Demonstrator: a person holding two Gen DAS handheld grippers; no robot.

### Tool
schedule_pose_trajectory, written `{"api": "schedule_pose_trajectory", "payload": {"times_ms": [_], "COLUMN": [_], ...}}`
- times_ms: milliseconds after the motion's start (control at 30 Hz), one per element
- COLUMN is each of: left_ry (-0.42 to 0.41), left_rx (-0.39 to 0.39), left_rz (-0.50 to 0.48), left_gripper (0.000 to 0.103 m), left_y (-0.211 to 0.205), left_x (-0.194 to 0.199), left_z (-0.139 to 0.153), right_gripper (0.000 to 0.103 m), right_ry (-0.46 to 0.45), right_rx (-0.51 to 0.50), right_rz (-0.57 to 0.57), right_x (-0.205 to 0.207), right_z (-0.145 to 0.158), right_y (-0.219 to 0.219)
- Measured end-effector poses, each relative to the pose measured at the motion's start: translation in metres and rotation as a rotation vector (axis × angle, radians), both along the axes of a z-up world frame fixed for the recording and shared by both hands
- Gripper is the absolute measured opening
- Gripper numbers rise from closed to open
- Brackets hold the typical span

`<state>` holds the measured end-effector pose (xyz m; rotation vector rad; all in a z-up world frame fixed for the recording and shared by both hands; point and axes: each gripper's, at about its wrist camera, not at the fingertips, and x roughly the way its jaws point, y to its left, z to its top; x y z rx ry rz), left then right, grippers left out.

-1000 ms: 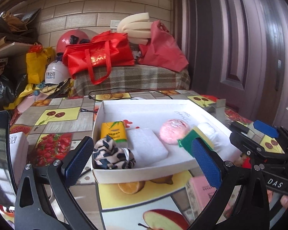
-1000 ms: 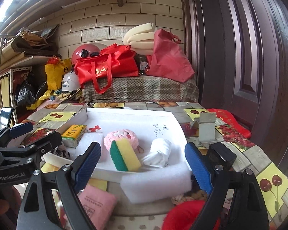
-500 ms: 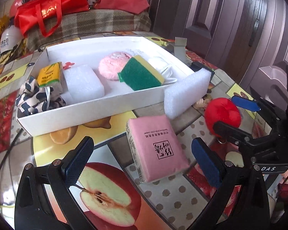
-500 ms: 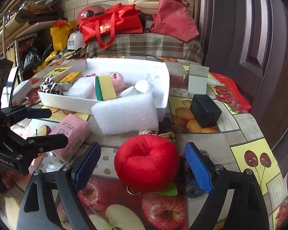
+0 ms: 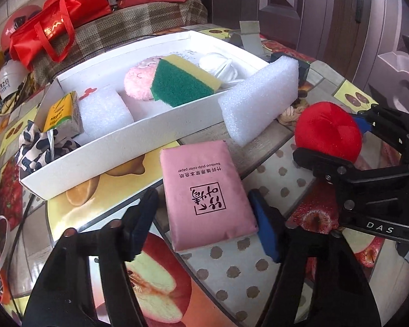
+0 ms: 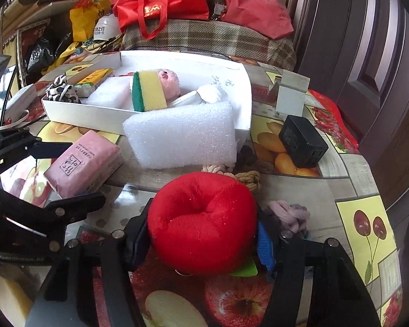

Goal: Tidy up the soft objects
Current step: 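Grasp the pink tissue packet with the left gripper while the right grasps the red apple plush, then lift the pink packet and red plush and carry both over the box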

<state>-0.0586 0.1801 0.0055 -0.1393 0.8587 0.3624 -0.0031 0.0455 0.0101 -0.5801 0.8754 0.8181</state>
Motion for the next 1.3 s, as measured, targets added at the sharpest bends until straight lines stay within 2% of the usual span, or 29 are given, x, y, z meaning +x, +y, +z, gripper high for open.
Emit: {"api": "schedule_pose_trajectory", "payload": {"times_ms": [67,200,367,533,700,900,1300], "left_ry": [-0.013,-0.060,-0.193,-0.332,-0.363,-0.409,-0.421], "left_rx": [-0.005,0.026,0.136,0.181,0.176,0.264,0.246], "left_rz": [-0.001,-0.009,0.026,0.054,0.105,0.165,0.309], "left_gripper": [0.051,0.050,0.050,0.050,0.050,0.051,0.051], "left_y": [0.000,-0.007,-0.022,-0.027,-0.014,-0.002,0.056], "left_x": [-0.002,-0.008,-0.028,-0.052,-0.055,-0.061,-0.059], "left_z": [0.002,0.010,0.029,0.043,0.047,0.051,0.050], "right_gripper": [0.062,0.062,0.062,0.062,0.062,0.062,0.062], "right_ry": [-0.030,-0.104,-0.143,-0.147,-0.157,-0.157,-0.144], "right_rx": [0.031,0.131,0.267,0.291,0.293,0.275,0.297], "right_rz": [0.002,-0.001,-0.049,-0.065,-0.058,-0.034,0.042], "right_x": [-0.004,-0.012,-0.011,-0.009,-0.011,-0.014,-0.018], "right_z": [0.007,0.025,0.042,0.043,0.043,0.042,0.037], "right_y": [-0.004,-0.017,-0.038,-0.038,-0.038,-0.034,0.005]}}
